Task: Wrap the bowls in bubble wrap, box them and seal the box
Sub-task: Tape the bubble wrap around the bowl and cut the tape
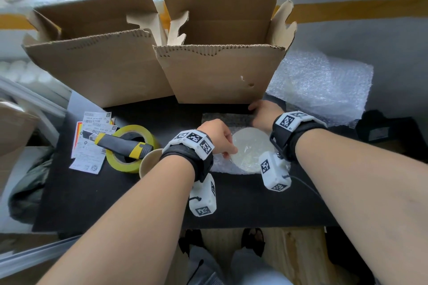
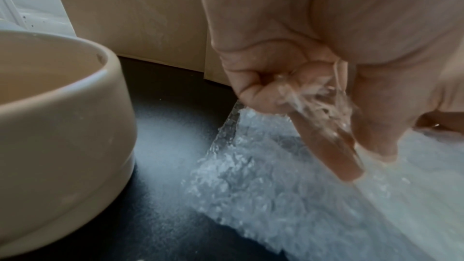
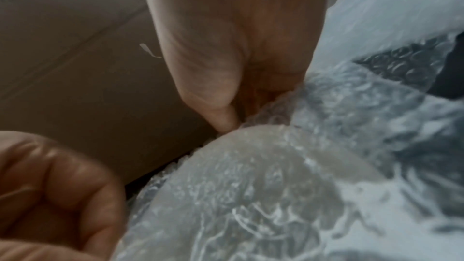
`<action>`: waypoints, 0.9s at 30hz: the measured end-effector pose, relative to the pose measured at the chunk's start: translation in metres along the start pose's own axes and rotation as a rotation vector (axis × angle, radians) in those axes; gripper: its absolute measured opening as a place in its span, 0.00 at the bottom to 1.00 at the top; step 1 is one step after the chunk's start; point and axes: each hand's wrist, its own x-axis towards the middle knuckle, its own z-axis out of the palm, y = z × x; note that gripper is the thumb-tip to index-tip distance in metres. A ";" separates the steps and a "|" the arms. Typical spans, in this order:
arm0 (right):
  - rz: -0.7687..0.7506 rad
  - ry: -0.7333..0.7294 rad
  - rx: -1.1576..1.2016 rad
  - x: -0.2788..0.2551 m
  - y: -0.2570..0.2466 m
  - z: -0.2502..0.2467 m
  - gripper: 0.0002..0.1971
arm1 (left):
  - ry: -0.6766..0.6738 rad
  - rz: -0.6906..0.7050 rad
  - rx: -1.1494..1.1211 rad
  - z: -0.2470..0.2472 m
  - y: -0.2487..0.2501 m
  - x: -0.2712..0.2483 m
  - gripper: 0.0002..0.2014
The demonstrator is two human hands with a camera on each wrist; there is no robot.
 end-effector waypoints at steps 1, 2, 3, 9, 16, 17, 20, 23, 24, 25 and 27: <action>0.008 0.003 -0.021 0.000 0.000 0.000 0.17 | -0.005 0.001 -0.011 0.000 -0.001 0.001 0.09; 0.008 0.012 -0.034 0.000 0.000 0.000 0.14 | -0.010 0.001 -0.023 0.000 -0.001 0.002 0.09; 0.003 0.028 -0.025 -0.001 0.000 0.000 0.10 | -0.015 -0.002 -0.032 0.000 -0.002 0.002 0.10; -0.187 0.105 0.256 -0.021 0.006 -0.004 0.10 | -0.037 -0.040 -0.062 0.000 -0.004 0.003 0.11; -0.382 0.051 0.047 -0.044 0.011 -0.002 0.15 | -0.004 -0.050 -0.104 0.003 -0.005 0.002 0.12; -0.386 0.073 0.006 -0.045 0.012 0.001 0.17 | 0.001 -0.040 -0.099 0.004 -0.005 0.003 0.12; -0.380 0.141 -0.098 -0.046 0.015 0.010 0.20 | 0.066 0.023 -0.041 0.004 0.000 0.000 0.11; -0.359 0.139 -0.153 -0.047 0.016 0.015 0.21 | 0.150 0.063 0.073 0.000 0.009 -0.004 0.17; -0.348 0.134 -0.157 -0.048 0.016 0.015 0.21 | 0.153 0.064 0.097 -0.001 0.012 -0.005 0.20; -0.338 0.133 -0.151 -0.048 0.016 0.015 0.22 | 0.153 0.060 0.116 -0.002 0.014 -0.006 0.22; -0.331 0.138 -0.142 -0.049 0.016 0.015 0.22 | 0.161 0.054 0.162 -0.002 0.017 -0.008 0.24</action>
